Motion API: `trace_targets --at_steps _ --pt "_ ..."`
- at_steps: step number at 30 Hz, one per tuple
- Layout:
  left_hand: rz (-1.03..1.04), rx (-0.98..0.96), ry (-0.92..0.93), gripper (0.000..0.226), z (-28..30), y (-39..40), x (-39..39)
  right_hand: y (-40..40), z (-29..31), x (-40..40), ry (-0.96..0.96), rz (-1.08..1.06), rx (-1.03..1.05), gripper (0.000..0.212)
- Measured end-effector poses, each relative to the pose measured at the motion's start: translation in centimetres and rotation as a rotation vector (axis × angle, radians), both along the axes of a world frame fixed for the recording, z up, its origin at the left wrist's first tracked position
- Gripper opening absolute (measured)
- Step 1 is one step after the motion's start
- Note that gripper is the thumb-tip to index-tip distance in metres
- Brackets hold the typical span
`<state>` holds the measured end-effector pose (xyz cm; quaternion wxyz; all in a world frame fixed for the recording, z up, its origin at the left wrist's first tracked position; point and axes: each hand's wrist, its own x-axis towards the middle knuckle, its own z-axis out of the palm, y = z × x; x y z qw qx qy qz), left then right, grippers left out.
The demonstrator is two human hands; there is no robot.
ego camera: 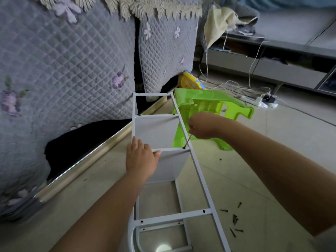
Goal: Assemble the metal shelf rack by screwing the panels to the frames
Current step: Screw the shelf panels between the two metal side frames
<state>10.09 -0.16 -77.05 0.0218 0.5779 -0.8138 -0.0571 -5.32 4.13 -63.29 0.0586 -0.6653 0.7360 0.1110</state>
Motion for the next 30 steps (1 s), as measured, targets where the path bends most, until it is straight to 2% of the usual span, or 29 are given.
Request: trace_targets --at_steps 3,7,11,15,22,26,30 --pt "0.006 -0.009 0.000 0.068 -0.2 0.1 0.1 -0.3 0.0 0.0 -0.031 -0.123 0.007 0.024" --pt "0.010 0.020 -0.010 0.070 -0.1 0.1 0.1 -1.1 -0.4 1.0 -0.136 -0.306 -0.020 0.030" --pt "0.010 0.040 0.008 0.073 0.3 0.0 0.2 -1.6 -1.2 1.4 -0.181 -0.327 -0.045 0.028" --pt "0.085 0.131 0.121 0.078 0.6 -1.0 0.8 0.0 -1.2 0.0 -0.279 -0.362 -0.086 0.030" --pt "0.035 0.148 0.113 0.078 0.4 -2.8 0.6 1.9 -3.9 -3.2 -0.405 -0.282 -0.440 0.025" --pt "-0.005 0.112 0.043 0.076 -0.2 -4.6 0.7 -0.1 -6.1 -5.0 -0.634 -0.214 -0.748 0.016" --pt "0.042 0.097 0.080 0.071 -0.1 -6.0 -0.1 -2.0 -8.7 -5.8 -0.778 -0.285 -0.827 0.014"
